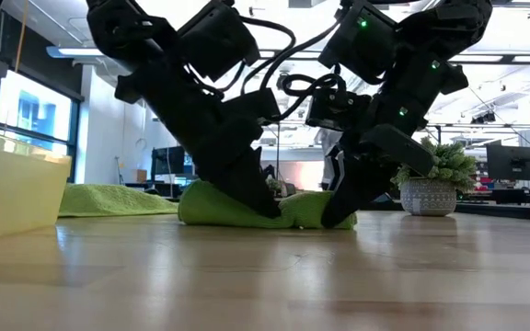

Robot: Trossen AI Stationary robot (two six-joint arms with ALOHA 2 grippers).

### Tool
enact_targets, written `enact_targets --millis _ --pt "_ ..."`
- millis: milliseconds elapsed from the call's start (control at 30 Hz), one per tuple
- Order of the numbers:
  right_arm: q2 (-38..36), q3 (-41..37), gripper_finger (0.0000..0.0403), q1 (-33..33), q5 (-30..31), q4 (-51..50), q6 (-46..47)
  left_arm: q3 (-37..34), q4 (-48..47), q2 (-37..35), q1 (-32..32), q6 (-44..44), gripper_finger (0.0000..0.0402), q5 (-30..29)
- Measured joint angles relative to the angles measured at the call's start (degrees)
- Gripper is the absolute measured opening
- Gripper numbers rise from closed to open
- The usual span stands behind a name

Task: Roll microfiber towels into tight, uniform cylinder then place into a basket
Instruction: Roll the green microfiber towel

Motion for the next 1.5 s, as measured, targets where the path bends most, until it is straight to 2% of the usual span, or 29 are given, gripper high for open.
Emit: enact_targets --millis 167,300,400,633,900,1100,1367,1500 --pt "0.0 0.0 0.0071 0.0 0.0 0.0 0.0 0.0 0.4 0.0 0.0 -1.6 0.0184 -0.6" --pt "0.0 0.0 0.0071 0.0 0.0 0.0 0.0 0.0 0.4 0.0 0.0 0.7 0.0237 -0.5" --pt "0.0 0.0 0.0071 0.0 0.0 0.1 0.0 -0.2 -0.3 -1.5 -0.2 2.2 0.026 -0.6" --pt "0.0 0.0 0.0071 0.0 0.0 0.3 0.0 -0.2 -3.7 -5.3 -0.9 7.5 0.0262 -4.4" --pt "0.0 0.0 0.0071 0.0 0.0 0.4 0.0 -0.1 -2.7 -1.2 -0.2 7.7 0.0262 -5.3" --pt "0.0 0.0 0.0071 0.0 0.0 0.4 0.0 0.0 -2.9 -0.9 -0.2 5.5 0.0231 -4.2" --pt "0.0 0.0 0.0071 0.0 0.0 0.4 0.0 0.0 -3.2 -0.9 -0.5 6.0 0.0121 -3.0" --pt "0.0 0.0 0.0071 0.0 0.0 0.4 0.0 0.0 -3.2 -0.9 -0.4 6.0 0.0079 -3.2"
